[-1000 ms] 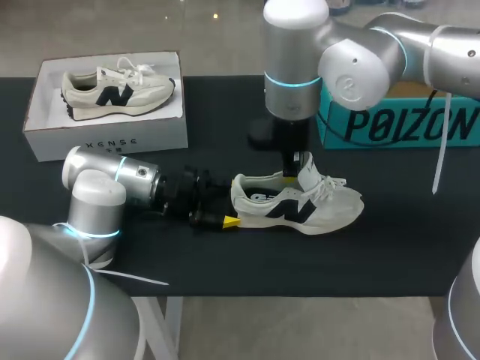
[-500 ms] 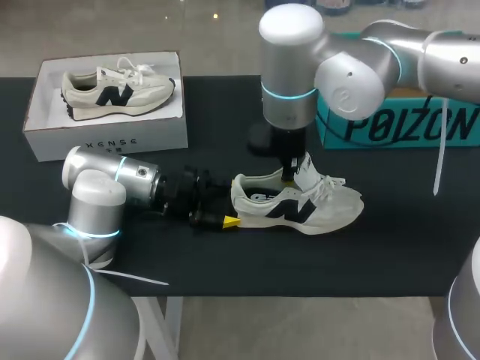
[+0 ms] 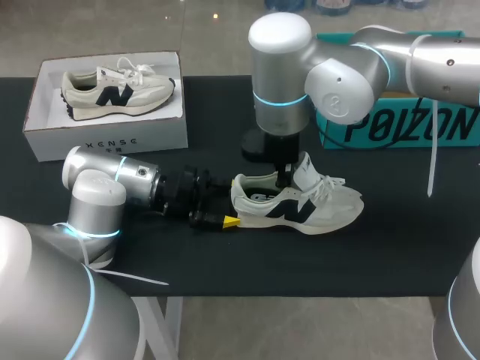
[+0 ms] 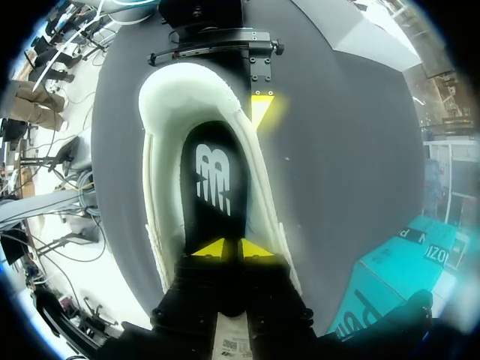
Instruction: Take the shoe out of the shoebox, open the shoe tongue, remove and reinsert the insole, then place the shoe into the shoebox
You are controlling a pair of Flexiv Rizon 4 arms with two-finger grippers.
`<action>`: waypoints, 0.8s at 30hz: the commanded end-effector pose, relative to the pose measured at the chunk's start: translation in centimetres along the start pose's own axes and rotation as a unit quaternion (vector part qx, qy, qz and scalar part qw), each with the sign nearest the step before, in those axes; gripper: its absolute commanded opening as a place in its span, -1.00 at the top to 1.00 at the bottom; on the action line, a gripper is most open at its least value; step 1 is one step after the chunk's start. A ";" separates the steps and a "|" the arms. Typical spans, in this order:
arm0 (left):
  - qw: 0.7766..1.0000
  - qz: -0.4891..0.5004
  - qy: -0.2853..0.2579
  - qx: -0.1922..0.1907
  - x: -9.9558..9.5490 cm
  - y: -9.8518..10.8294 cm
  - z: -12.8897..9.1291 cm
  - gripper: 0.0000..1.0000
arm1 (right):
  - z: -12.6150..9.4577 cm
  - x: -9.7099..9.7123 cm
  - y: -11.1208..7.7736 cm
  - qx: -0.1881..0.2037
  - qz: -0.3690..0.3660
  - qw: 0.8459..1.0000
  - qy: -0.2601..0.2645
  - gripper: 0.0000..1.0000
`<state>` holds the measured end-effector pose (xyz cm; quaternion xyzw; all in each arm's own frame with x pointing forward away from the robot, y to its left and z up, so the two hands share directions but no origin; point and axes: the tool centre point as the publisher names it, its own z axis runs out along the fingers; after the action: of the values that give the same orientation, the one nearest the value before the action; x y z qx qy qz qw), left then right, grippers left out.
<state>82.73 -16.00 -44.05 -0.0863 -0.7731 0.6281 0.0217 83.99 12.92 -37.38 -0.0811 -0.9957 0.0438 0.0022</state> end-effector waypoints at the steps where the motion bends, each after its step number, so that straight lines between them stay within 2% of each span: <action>1: 1.000 0.000 -0.001 0.001 -0.2 0.6 0.3 1.00 | 0.3 -0.1 0.3 0.002 0.001 1.000 0.002 0.62; 10: 1.000 0.000 -0.001 0.001 -0.2 0.6 0.3 1.00 | 0.5 0.0 0.5 0.005 0.000 1.000 0.003 0.37; 19: 1.000 0.000 -0.001 0.001 -0.2 0.6 0.3 1.00 | 1.7 -0.3 0.6 0.008 0.009 1.000 0.001 0.33; 24: 1.000 0.000 -0.001 0.001 -0.2 0.6 0.3 1.00 | 3.4 -0.3 0.8 0.012 0.016 1.000 0.003 0.35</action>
<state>82.75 -16.01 -44.05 -0.0861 -0.7731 0.6281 0.0217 84.06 12.93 -39.41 -0.0968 -0.9939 0.0535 0.0040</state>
